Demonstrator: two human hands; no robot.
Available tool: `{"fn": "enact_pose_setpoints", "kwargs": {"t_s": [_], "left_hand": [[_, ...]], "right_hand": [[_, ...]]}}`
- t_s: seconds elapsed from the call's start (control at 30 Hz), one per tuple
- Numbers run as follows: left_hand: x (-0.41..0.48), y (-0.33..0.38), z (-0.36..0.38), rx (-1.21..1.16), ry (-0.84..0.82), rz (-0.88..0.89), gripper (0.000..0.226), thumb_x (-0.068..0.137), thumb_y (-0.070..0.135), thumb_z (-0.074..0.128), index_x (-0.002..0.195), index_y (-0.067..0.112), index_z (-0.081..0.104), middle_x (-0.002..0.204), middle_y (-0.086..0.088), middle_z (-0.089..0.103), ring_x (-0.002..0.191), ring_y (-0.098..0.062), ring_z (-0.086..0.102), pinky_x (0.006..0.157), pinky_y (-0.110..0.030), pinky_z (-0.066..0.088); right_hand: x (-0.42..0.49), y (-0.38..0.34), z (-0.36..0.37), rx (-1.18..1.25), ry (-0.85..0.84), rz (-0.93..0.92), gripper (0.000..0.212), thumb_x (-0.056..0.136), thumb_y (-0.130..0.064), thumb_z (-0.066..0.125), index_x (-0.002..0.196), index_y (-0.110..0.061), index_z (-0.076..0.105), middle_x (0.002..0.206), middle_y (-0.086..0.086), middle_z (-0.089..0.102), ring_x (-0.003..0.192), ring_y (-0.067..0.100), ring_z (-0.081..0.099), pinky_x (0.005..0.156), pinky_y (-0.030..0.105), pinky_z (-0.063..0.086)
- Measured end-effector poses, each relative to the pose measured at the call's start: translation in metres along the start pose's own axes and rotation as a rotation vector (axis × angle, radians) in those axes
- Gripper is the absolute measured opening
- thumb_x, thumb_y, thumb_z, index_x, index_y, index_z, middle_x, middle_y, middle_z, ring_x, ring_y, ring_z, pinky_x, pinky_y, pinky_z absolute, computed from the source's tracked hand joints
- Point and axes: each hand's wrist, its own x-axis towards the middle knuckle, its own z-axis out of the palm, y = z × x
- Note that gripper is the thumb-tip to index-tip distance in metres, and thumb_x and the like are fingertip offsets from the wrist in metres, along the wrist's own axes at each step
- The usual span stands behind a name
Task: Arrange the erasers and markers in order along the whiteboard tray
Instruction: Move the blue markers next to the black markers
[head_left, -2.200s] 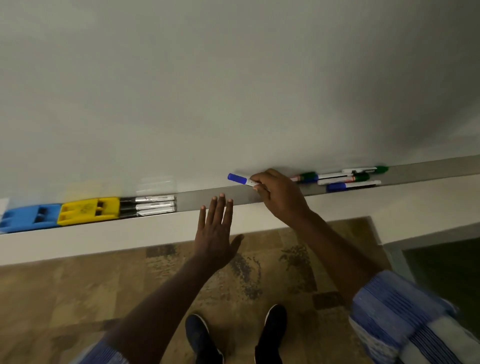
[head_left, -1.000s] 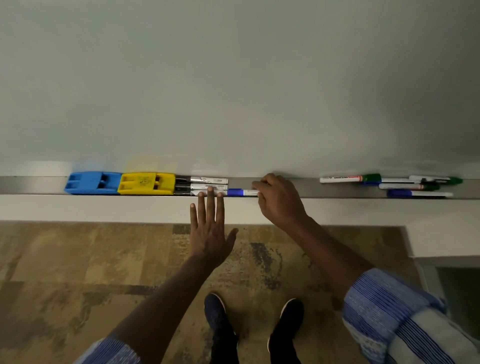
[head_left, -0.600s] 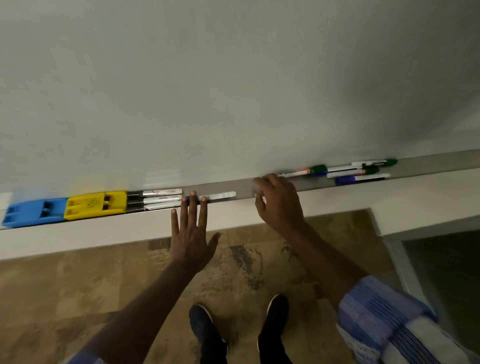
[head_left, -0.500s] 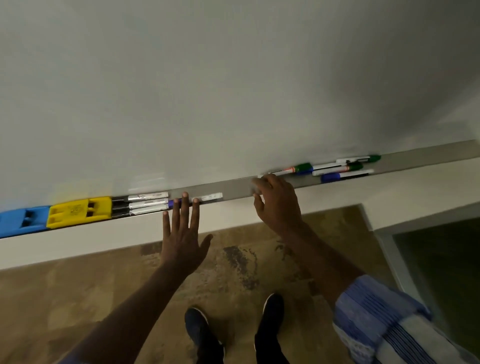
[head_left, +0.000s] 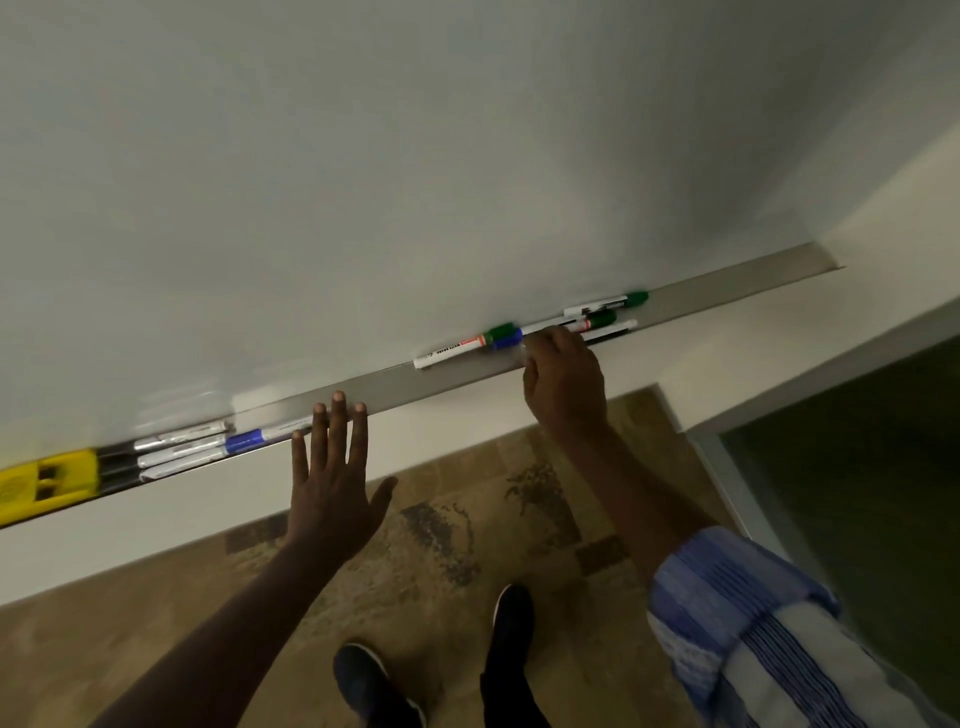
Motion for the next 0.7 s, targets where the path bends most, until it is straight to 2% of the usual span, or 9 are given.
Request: {"fn": "enact_pose_setpoints", "kwargs": {"t_s": [0.1,0.23,0.37,0.5,0.63,0.7], "left_hand": [[0.003,0.007,0.001,0.002,0.008,0.002,0.097,0.088,0.068,0.028,0.160,0.010,0.000,0.167,-0.014,-0.014,0.154,-0.034,-0.011,0.122,-0.061,0.011],[0.005,0.011,0.002,0.009,0.018,0.003,0.098,0.087,0.068,0.030,0.160,0.010,0.002,0.167,-0.015,-0.013,0.155,-0.035,-0.009,0.122,-0.061,0.010],[0.005,0.012,0.004,0.014,0.027,-0.001,0.099,0.087,0.066,0.038,0.160,0.010,0.003,0.167,-0.015,-0.012,0.155,-0.035,-0.009,0.123,-0.061,0.008],[0.006,0.012,0.003,0.018,0.025,0.003,0.098,0.087,0.068,0.032,0.160,0.010,0.003,0.167,-0.015,-0.012,0.155,-0.035,-0.009,0.123,-0.061,0.010],[0.006,0.011,0.004,0.012,0.031,0.003,0.097,0.089,0.066,0.039,0.161,0.011,0.002,0.168,-0.014,-0.012,0.155,-0.035,-0.009,0.123,-0.061,0.009],[0.006,0.011,0.003,0.016,0.028,0.005,0.097,0.089,0.065,0.040,0.161,0.012,0.001,0.168,-0.013,-0.013,0.155,-0.034,-0.010,0.123,-0.060,0.009]], "right_hand": [[0.008,0.028,-0.008,-0.027,0.026,0.067,0.025,0.084,-0.010,0.066,0.108,-0.005,0.067,0.103,0.015,0.066,0.096,0.031,0.062,0.078,0.038,0.053],[0.014,0.051,-0.012,-0.069,-0.070,0.133,0.026,0.081,-0.012,0.073,0.104,-0.004,0.067,0.102,0.015,0.066,0.091,0.033,0.064,0.076,0.040,0.052],[0.018,0.054,-0.013,-0.023,-0.101,0.060,0.020,0.077,-0.008,0.073,0.096,-0.006,0.070,0.096,0.014,0.066,0.081,0.033,0.065,0.071,0.036,0.052],[0.020,0.048,-0.010,0.030,-0.138,-0.028,0.020,0.075,-0.005,0.074,0.095,-0.007,0.072,0.093,0.012,0.066,0.078,0.032,0.065,0.070,0.037,0.052],[0.022,0.036,-0.007,0.009,-0.227,-0.117,0.024,0.079,-0.010,0.074,0.103,-0.009,0.071,0.100,0.011,0.065,0.089,0.030,0.063,0.078,0.044,0.054],[0.023,0.029,-0.005,-0.009,-0.273,-0.151,0.026,0.080,-0.011,0.075,0.106,-0.008,0.069,0.104,0.012,0.065,0.093,0.030,0.062,0.082,0.043,0.053]]}}
